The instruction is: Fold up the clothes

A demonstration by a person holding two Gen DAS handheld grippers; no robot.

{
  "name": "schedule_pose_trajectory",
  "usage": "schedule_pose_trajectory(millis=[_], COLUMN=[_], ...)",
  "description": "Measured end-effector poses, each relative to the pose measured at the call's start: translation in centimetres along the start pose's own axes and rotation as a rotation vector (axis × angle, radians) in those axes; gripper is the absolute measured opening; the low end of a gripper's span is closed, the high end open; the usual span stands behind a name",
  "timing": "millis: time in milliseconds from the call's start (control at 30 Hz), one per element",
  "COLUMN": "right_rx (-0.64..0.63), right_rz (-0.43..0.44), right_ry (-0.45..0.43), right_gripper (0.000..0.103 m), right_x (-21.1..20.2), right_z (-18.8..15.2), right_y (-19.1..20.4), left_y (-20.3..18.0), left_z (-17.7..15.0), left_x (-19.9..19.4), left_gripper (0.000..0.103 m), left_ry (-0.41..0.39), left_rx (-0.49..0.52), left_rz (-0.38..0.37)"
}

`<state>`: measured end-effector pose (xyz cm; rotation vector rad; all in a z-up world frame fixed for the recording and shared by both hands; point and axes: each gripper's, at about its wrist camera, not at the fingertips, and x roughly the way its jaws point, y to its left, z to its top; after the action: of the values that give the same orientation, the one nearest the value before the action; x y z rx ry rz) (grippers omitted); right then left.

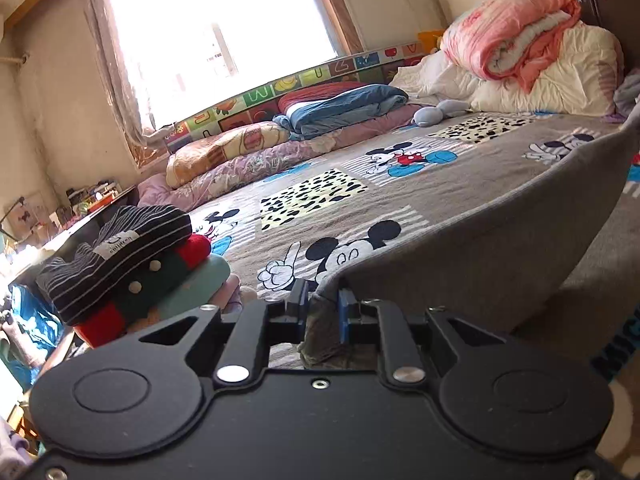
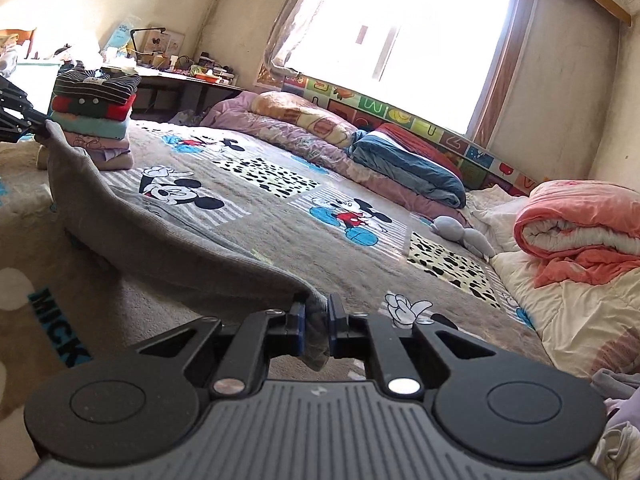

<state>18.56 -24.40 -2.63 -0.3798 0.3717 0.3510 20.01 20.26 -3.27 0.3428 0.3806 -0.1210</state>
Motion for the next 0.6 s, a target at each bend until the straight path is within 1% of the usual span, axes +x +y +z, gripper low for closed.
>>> schedule_pose_trajectory(millis=[100, 167, 333, 467, 533, 600], right_rx=[0.022, 0.035, 0.066, 0.064, 0.059, 0.052], right_rz=[0.027, 0.039, 0.065, 0.091, 0.114, 0.151], right_ry=[0.034, 0.057, 0.126, 0.182, 0.218, 0.286], right_gripper=[0.012, 0.012, 0.012, 0.012, 0.012, 0.012], right_x=[2.6, 4.4, 8.8, 11.9, 13.4, 15.3], right_z=[1.3, 2.0, 3.2, 3.8, 4.0, 3.9], right_y=[-1.3, -1.9, -3.3, -3.7, -3.8, -4.0], left_y=[1.1, 1.3, 1.0, 2.2, 2.6, 3.0], left_z=[0.0, 0.1, -0.4, -0.4, -0.6, -1.0], left_x=[2.2, 4.0, 7.4, 8.8, 9.4, 10.1], left_gripper=[0.014, 0.014, 0.012, 0.012, 0.012, 0.012], left_ry=[0.023, 0.05, 0.102, 0.121, 0.133, 0.149], left_rx=[-0.103, -0.144, -0.189, -0.22, -0.226, -0.232], left_rz=[-0.014, -0.024, -0.026, -0.025, -0.031, -0.04])
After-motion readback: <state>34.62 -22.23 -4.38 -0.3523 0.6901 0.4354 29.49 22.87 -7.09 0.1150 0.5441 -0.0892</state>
